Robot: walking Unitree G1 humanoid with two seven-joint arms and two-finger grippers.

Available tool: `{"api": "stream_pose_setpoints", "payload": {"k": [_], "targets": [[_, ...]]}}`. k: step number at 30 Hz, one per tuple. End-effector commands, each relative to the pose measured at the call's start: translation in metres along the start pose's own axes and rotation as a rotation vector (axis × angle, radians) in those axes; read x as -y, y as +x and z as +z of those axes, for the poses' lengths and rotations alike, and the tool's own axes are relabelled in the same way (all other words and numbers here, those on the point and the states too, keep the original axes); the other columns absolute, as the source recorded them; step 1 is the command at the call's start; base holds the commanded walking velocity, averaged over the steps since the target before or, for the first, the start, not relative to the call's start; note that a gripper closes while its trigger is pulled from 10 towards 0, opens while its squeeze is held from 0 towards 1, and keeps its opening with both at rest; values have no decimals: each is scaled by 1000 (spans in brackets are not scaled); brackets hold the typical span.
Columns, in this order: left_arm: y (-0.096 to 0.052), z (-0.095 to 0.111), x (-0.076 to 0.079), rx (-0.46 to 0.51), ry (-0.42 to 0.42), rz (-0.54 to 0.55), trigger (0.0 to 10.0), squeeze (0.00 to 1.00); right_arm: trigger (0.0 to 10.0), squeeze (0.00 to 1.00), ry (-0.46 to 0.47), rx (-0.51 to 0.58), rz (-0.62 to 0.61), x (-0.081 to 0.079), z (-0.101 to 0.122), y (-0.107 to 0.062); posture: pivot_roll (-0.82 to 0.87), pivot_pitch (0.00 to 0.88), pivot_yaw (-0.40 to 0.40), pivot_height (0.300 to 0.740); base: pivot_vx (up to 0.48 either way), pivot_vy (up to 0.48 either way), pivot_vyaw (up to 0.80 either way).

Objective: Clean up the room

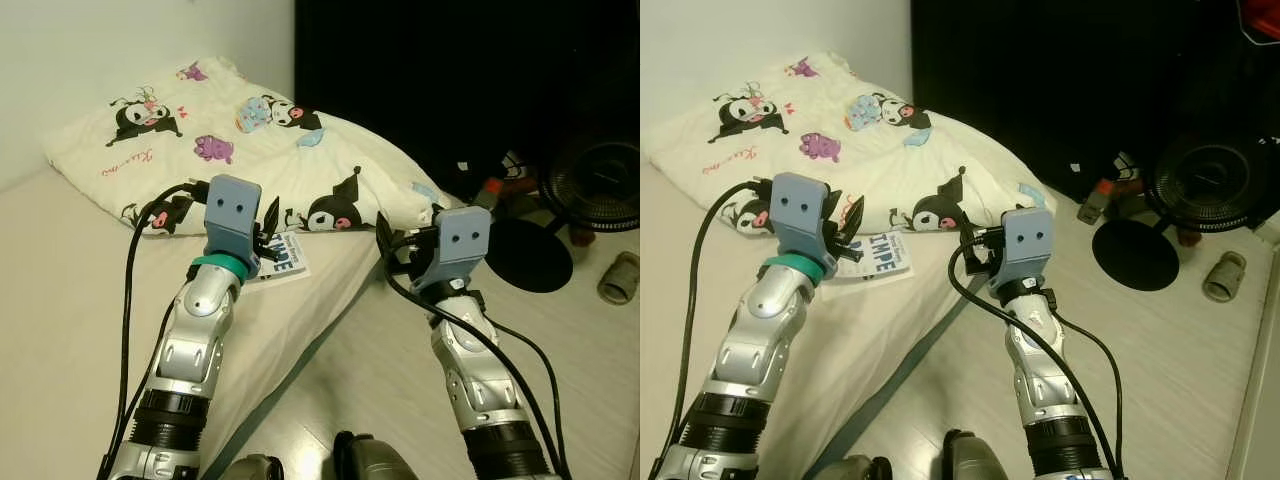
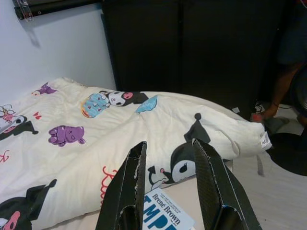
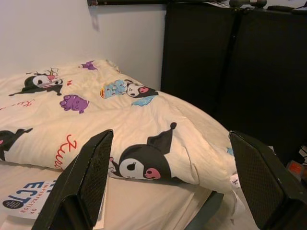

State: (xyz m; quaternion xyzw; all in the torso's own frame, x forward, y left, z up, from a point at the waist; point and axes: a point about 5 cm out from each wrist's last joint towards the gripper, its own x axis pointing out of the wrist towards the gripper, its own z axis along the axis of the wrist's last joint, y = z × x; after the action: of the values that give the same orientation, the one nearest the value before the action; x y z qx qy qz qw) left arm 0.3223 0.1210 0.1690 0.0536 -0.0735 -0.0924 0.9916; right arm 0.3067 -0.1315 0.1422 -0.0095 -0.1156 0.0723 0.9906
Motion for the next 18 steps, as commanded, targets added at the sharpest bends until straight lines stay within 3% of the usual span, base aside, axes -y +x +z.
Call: {"api": "stream_pose_setpoints", "payload": {"k": [1, 18], "targets": [[-2, -6, 2, -25, -11, -10, 10000, 0, 10000, 0, 2, -18, -9, 2, -5, -4, -116, 54, 24, 694, 0, 0, 0], [-4, -11, 2, -38, 3, -16, 10000, 0, 10000, 0, 10, -20, -10, 0, -5, -5, -113, 63, 29, 649, 0, 0, 0]]}}
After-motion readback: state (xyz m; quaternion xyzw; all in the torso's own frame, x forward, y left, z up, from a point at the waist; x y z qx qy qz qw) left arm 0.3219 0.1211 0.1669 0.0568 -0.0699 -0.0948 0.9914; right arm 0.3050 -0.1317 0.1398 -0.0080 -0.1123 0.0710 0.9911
